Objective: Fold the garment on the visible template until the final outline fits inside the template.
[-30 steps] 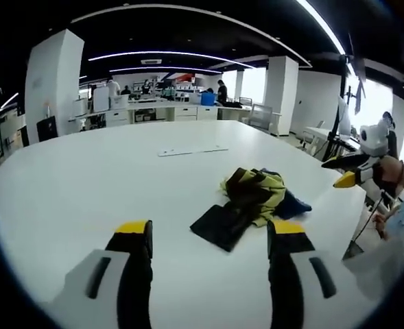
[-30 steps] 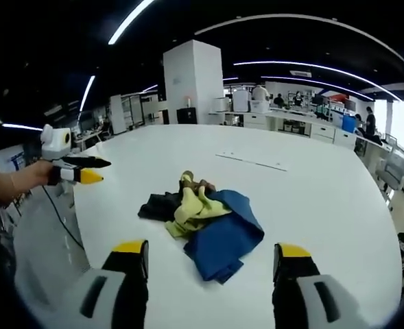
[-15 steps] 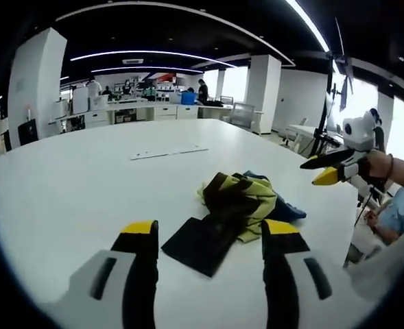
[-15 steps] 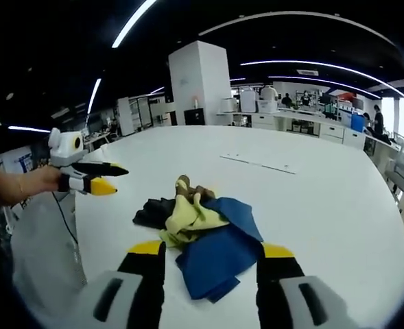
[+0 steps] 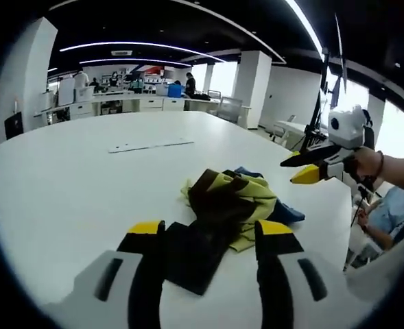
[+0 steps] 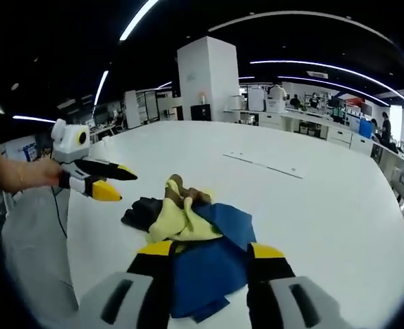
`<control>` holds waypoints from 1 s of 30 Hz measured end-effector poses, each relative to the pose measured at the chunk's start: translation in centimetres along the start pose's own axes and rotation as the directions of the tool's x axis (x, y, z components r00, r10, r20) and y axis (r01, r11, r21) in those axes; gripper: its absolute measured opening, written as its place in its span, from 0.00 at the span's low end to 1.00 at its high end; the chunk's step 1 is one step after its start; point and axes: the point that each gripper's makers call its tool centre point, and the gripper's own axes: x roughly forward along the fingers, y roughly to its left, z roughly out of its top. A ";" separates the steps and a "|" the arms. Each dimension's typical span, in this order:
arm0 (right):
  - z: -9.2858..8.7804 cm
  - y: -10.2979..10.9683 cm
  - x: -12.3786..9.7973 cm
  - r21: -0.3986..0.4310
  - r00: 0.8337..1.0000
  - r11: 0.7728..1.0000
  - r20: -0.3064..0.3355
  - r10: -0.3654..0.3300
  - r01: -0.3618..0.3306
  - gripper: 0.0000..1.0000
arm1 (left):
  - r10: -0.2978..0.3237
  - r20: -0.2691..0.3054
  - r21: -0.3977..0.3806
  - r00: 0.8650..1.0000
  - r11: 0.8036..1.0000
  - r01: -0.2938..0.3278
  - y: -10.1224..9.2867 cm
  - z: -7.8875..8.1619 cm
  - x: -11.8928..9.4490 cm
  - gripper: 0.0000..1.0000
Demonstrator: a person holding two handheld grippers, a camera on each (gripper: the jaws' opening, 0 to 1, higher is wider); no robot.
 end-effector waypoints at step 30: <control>0.4 -0.7 3.6 -0.120 1.000 0.993 -0.008 0.014 -0.015 0.08 | -0.060 -0.075 -0.005 0.995 0.998 0.059 -0.9 -2.4 5.0 0.11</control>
